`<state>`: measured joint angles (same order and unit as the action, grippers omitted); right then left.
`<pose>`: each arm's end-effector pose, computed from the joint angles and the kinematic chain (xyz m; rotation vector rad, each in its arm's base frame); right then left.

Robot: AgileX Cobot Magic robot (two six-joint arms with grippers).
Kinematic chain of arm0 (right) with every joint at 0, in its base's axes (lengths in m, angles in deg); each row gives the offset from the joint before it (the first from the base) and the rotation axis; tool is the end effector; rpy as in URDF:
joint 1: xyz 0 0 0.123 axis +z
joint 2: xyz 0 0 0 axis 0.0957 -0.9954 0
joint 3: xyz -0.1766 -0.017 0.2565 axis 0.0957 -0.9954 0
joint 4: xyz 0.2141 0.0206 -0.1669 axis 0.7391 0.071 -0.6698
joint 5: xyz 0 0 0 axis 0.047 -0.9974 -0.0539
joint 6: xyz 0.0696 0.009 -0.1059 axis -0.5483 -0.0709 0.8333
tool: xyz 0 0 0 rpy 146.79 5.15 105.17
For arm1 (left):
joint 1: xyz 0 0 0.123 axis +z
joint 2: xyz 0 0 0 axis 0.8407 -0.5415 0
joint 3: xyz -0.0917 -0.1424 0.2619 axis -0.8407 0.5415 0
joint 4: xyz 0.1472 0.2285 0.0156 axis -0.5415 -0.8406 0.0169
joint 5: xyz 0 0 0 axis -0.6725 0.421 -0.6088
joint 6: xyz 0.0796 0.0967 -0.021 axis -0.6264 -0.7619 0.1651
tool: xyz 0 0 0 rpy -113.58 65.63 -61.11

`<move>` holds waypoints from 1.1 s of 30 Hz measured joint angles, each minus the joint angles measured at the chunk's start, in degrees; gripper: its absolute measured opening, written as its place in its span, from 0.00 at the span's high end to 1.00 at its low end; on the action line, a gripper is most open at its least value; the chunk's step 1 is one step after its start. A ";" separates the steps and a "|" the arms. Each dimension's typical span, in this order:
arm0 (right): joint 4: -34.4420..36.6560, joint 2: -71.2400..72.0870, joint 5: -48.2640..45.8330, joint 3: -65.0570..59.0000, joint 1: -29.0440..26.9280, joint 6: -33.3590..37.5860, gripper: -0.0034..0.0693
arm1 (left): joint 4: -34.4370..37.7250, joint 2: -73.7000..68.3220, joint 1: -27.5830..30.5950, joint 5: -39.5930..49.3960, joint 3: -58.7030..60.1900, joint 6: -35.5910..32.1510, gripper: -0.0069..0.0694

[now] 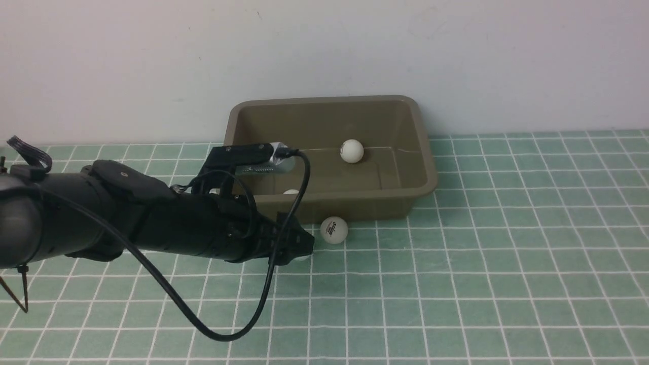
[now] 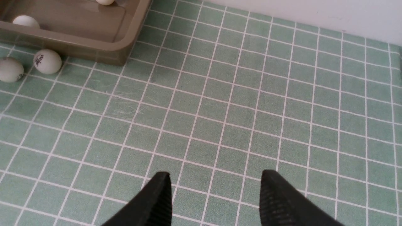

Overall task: Put the table tennis balls in the box on the green coffee tablecloth.
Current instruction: 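Reach for and grasp a ping pong ball on the table beside the basket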

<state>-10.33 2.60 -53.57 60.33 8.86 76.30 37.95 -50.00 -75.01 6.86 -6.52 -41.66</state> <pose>0.1424 0.0234 0.3942 -0.3249 2.3639 -0.0302 0.3498 -0.1515 0.1538 0.1443 2.4739 -0.6345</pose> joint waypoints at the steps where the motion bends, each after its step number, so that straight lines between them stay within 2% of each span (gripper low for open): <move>1: 0.06 0.00 0.05 0.00 0.00 0.24 0.46 | 0.99 -0.66 0.00 -0.31 -0.16 -0.87 0.19; 5: 0.11 0.00 0.05 0.00 0.00 0.65 0.46 | 5.88 -3.34 -0.18 -0.64 -1.99 -5.16 0.19; 14: 0.11 0.00 0.10 0.00 0.00 0.95 0.46 | 12.16 -6.62 -2.51 -2.79 -5.03 -12.63 0.19; 33: 0.17 0.00 0.23 0.00 0.00 0.95 0.46 | 13.75 -9.84 -2.86 -6.18 -5.11 -16.88 0.19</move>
<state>-10.16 2.60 -53.34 60.33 8.86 77.25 51.70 -59.84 -77.86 0.68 -11.63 -58.54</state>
